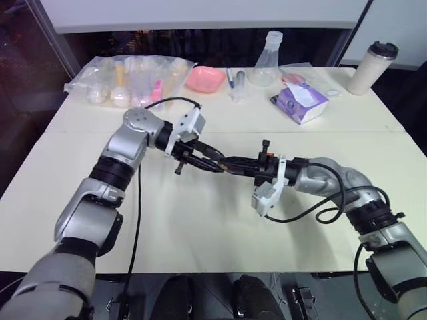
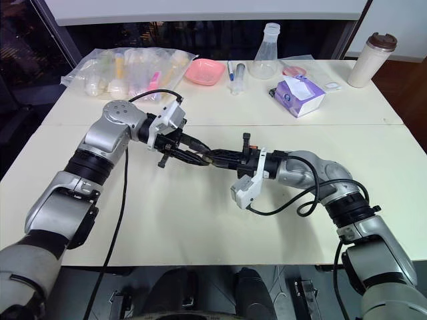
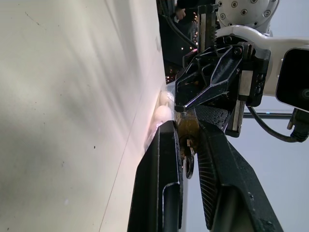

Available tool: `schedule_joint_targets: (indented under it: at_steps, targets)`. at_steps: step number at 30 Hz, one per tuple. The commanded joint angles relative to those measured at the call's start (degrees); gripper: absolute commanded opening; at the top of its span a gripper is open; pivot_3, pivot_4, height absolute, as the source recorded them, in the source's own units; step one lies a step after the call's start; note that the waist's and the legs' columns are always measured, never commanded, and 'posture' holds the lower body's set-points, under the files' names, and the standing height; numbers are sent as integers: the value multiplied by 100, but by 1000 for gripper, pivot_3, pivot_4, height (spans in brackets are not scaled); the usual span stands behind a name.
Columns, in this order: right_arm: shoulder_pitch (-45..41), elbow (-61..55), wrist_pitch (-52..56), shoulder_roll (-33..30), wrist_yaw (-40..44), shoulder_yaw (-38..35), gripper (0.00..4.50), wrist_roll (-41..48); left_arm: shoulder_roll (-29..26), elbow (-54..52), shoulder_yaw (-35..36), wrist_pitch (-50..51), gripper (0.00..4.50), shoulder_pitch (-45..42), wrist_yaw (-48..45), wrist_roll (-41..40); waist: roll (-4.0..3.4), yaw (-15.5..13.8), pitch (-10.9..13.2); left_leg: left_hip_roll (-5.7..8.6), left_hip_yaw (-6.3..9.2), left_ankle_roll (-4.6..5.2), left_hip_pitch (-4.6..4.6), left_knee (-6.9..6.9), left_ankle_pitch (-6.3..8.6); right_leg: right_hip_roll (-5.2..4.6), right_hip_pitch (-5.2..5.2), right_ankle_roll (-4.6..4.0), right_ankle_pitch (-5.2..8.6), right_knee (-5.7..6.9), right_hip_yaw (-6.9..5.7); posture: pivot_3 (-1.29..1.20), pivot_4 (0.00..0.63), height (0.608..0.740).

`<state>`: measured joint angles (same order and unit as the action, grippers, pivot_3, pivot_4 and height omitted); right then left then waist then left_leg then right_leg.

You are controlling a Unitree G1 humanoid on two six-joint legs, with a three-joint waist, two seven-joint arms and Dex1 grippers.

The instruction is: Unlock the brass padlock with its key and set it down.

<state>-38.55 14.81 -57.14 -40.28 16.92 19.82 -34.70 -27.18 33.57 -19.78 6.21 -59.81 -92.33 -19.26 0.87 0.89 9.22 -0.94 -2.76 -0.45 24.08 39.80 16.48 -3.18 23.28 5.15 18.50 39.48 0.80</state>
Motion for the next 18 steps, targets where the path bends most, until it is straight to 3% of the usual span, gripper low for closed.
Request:
schedule_joint_targets:
  at_steps: [1, 3, 5, 12, 18]
  targets:
    - [-27, -355, -59, 57, -2, -125, 66, 168, -7, -37, -40, -36, 741, -21, -17, 147, 0, -2, 0, 0, 0, 0, 0, 0, 0, 0, 0, 0, 0, 0, 0, 0, 150, 715]
    - [-23, -349, -59, 58, 9, -133, 66, 170, 28, -11, 16, 46, 741, -35, -17, 174, 0, -2, 0, 0, 0, 0, 0, 0, 0, 1, 0, 0, 0, 0, 0, 0, 150, 715]
    - [-17, -338, -48, 56, 13, -148, 0, 162, 69, 30, 85, 3, 1760, -40, 41, 297, 0, -1, 0, 0, 0, 0, 0, 0, 0, 3, 0, 0, 0, 0, 0, 0, 150, 715]
    - [-13, -286, -14, 57, 4, -164, 0, 121, 89, -108, 292, 7, 4464, 70, 27, 398, 0, 2, 0, 0, 0, 0, 0, 2, 0, 6, 0, 0, 0, 1, 0, 0, 150, 715]
    - [-8, -233, 34, 41, 37, -155, 0, 139, -72, -348, 684, 141, 4464, 126, 254, 269, 0, 6, 0, 0, 1, 0, 1, 3, 0, 1, 0, 0, 0, 2, 0, 0, 150, 715]
